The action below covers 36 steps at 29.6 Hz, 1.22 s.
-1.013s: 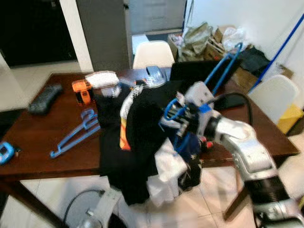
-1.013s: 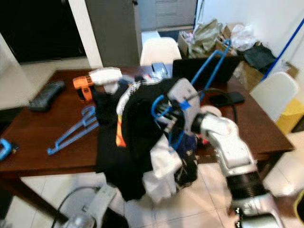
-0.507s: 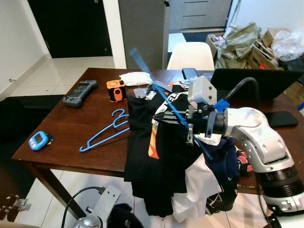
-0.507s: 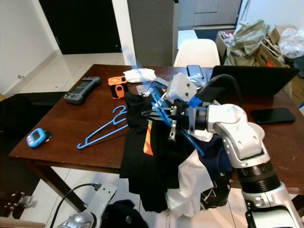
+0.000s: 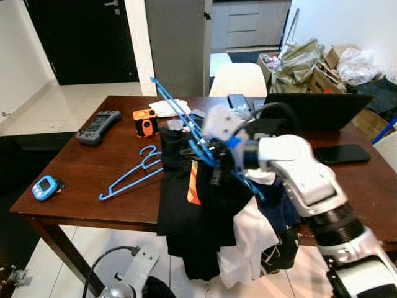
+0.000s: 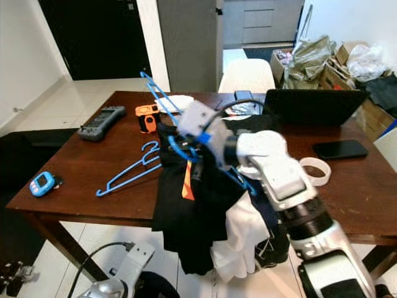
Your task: Hang hanger
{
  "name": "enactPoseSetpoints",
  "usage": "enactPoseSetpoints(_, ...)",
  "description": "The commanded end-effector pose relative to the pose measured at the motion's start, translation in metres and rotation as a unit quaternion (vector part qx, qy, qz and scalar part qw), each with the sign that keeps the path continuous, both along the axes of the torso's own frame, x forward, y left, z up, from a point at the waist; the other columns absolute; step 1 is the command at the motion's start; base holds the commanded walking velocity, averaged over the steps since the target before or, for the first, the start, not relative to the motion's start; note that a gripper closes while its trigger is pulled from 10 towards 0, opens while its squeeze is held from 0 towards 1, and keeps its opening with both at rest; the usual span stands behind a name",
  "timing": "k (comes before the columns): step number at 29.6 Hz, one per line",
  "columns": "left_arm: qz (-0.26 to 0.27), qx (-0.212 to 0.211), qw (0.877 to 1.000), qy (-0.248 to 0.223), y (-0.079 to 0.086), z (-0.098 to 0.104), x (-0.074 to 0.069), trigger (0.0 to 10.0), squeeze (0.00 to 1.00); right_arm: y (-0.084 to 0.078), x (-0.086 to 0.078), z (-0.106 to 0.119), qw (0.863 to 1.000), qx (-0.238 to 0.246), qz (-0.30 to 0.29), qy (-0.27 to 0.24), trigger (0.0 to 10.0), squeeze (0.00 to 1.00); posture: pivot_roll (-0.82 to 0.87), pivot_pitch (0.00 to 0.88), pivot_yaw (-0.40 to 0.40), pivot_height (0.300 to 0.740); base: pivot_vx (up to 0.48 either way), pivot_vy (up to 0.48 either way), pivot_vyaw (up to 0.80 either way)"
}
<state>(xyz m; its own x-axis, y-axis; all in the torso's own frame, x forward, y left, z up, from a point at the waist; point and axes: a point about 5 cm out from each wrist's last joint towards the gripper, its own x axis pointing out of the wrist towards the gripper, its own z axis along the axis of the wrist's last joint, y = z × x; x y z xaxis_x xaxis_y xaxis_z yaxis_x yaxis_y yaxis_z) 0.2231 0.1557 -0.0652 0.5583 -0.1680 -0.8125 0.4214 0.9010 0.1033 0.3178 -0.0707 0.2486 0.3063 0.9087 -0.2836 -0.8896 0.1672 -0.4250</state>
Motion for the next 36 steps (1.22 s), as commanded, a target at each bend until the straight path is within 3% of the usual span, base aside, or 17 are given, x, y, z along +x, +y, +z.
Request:
enactPoseSetpoints(1,-0.006,0.007,1.0,0.0,0.002,0.0,0.0,10.0,0.0,0.009,-0.006,0.004,0.999,0.0,0.032,0.002,10.0,0.0,0.01,0.0,0.007,0.74,0.0,0.0,0.0)
enactPoseSetpoints(3,-0.006,0.007,1.0,0.0,0.002,0.0,0.0,10.0,0.0,0.009,-0.006,0.004,0.999,0.0,0.032,0.002,10.0,0.0,0.01,0.0,0.007,0.74,0.0,0.0,0.0)
enactPoseSetpoints(4,-0.007,0.006,1.0,0.0,0.002,0.0,0.001,10.0,0.0,0.013,-0.019,0.008,0.994,0.004,0.105,0.03,10.0,0.0,0.01,0.0,0.004,0.74,0.0,0.0,0.0)
enactPoseSetpoints(6,-0.007,0.006,1.0,0.0,0.002,0.0,0.001,10.0,0.0,0.013,-0.019,0.008,0.994,0.004,0.105,0.03,10.0,0.0,0.01,0.0,0.004,0.74,0.0,0.0,0.0)
enactPoseSetpoints(8,-0.006,0.006,1.0,-0.001,0.001,0.001,0.001,10.0,0.0,0.018,-0.033,0.015,0.978,-0.006,0.196,0.069,10.0,0.0,0.01,0.0,-0.005,0.74,0.0,0.0,0.0)
enactPoseSetpoints(13,-0.005,0.006,1.0,-0.003,0.001,0.001,0.001,10.0,0.0,0.024,-0.026,0.018,0.978,-0.001,0.192,0.087,10.0,0.0,0.01,0.0,-0.008,0.74,0.0,0.0,0.0)
enactPoseSetpoints(15,-0.005,0.005,1.0,-0.004,0.0,0.001,0.002,10.0,0.0,0.033,-0.01,0.014,0.987,0.005,0.136,0.085,10.0,0.0,0.01,0.0,-0.011,0.74,0.0,0.0,0.0)
enactPoseSetpoints(16,-0.005,0.005,1.0,-0.004,0.0,0.001,0.002,10.0,0.0,0.033,-0.01,0.014,0.987,0.005,0.136,0.085,10.0,0.0,0.01,0.0,-0.011,0.74,0.0,0.0,0.0)
enactPoseSetpoints(18,-0.005,0.005,1.0,-0.004,0.0,0.001,0.002,10.0,0.0,0.04,0.008,0.008,0.996,0.009,0.06,0.072,10.0,0.0,0.01,0.0,-0.011,0.74,0.0,0.0,0.0)
enactPoseSetpoints(19,-0.005,0.005,1.0,-0.004,0.0,0.001,0.002,10.0,0.0,0.04,0.008,0.008,0.996,0.009,0.06,0.072,10.0,0.0,0.01,0.0,-0.011,0.74,0.0,0.0,0.0)
enactPoseSetpoints(20,-0.005,0.005,1.0,-0.005,0.0,0.001,0.002,10.0,0.0,0.042,0.02,0.004,0.998,0.009,0.008,0.064,10.0,0.0,0.01,0.0,-0.011,0.74,0.0,0.0,0.0)
enactPoseSetpoints(21,-0.005,0.005,1.0,-0.005,0.0,0.001,0.002,10.0,0.0,0.042,0.02,0.004,0.998,0.009,0.008,0.064,10.0,0.0,0.01,0.0,-0.011,0.74,0.0,0.0,0.0)
enactPoseSetpoints(22,-0.005,0.005,1.0,-0.005,0.0,0.001,0.002,10.0,0.0,0.042,0.029,0.002,0.998,0.009,-0.034,0.06,10.0,0.0,0.01,0.0,-0.011,0.74,0.0,0.0,0.0)
enactPoseSetpoints(24,-0.004,0.005,1.0,-0.005,0.0,0.001,0.002,10.0,0.0,0.038,0.046,0.0,0.991,0.015,-0.118,0.059,10.0,0.0,0.01,0.0,-0.012,0.74,0.0,0.0,0.0)
enactPoseSetpoints(26,-0.004,0.005,1.0,-0.005,0.0,0.001,0.002,10.0,0.0,0.038,0.046,0.0,0.991,0.015,-0.118,0.059,10.0,0.0,0.01,0.0,-0.012,0.74,0.0,0.0,0.0)
enactPoseSetpoints(28,-0.004,0.005,1.0,-0.006,0.0,0.001,0.002,10.0,0.0,0.027,0.059,-0.004,0.98,0.005,-0.192,0.048,10.0,0.0,0.01,0.0,-0.014,0.74,0.0,0.0,0.0)
enactPoseSetpoints(36,-0.004,0.005,1.0,-0.006,0.0,0.001,0.002,10.0,0.0,0.012,0.071,-0.005,0.965,0.005,-0.26,0.039,10.0,0.0,0.02,0.0,-0.015,0.74,0.0,0.0,0.0)
